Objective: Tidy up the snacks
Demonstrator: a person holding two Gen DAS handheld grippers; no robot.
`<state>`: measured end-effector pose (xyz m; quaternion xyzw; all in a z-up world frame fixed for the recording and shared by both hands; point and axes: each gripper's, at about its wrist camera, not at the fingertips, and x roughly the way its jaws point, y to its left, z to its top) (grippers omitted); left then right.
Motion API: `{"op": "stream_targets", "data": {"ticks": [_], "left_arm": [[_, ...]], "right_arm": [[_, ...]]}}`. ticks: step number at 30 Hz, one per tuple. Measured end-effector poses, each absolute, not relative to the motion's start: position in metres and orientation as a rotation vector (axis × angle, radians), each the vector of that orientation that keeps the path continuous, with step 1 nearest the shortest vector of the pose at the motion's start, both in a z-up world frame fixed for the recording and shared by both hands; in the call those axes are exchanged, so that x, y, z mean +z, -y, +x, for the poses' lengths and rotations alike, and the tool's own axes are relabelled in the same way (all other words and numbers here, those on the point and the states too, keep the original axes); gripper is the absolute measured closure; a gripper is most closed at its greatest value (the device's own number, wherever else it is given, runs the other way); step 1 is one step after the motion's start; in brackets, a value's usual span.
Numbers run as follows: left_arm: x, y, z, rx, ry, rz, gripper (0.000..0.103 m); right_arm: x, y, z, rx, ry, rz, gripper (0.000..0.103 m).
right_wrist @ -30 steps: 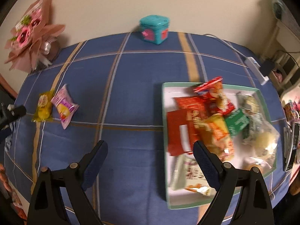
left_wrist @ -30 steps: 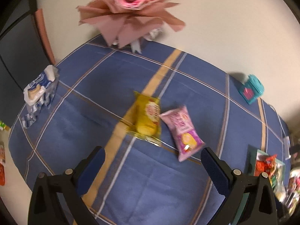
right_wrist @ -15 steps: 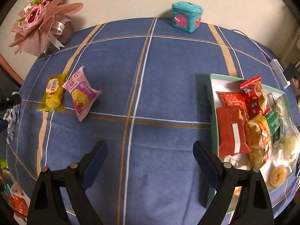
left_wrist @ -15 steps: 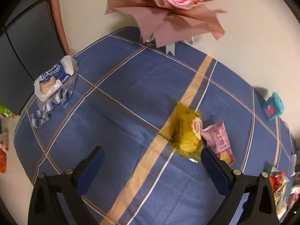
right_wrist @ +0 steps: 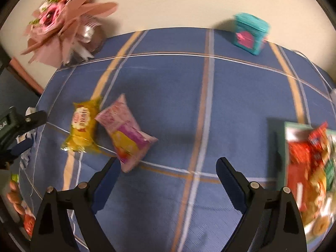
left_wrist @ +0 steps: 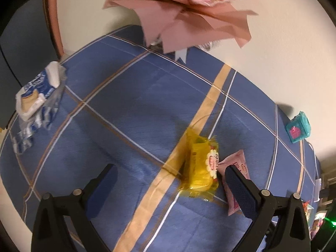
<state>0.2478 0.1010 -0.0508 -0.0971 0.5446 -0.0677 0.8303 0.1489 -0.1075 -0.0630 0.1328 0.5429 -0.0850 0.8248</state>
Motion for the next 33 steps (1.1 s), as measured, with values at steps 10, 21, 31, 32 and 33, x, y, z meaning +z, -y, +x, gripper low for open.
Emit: {"op": "stream_targets", "data": {"ticks": [10,21,31,32,33], "left_arm": [[-0.075,-0.082,0.268,-0.169,-1.19,-0.182,0.012],[-0.098,-0.063,0.278,-0.209,-1.23,-0.177,0.026],[-0.115,-0.046,0.275,-0.245,-1.275,-0.18,0.05],[-0.115,-0.046,0.275,-0.244,-1.273,-0.181,0.051],[-0.114,-0.046,0.274,-0.247,-1.273,-0.187,0.054]], "right_arm": [[-0.085,0.075,0.197,-0.086,-1.175,0.125,0.011],[-0.112,0.061,0.217,-0.079,-1.217,0.034,0.043],[-0.112,0.062,0.208,-0.103,-1.205,0.027,0.055],[-0.112,0.062,0.208,-0.106,-1.205,0.029,0.057],[-0.112,0.063,0.206,-0.11,-1.205,0.033,0.058]]}}
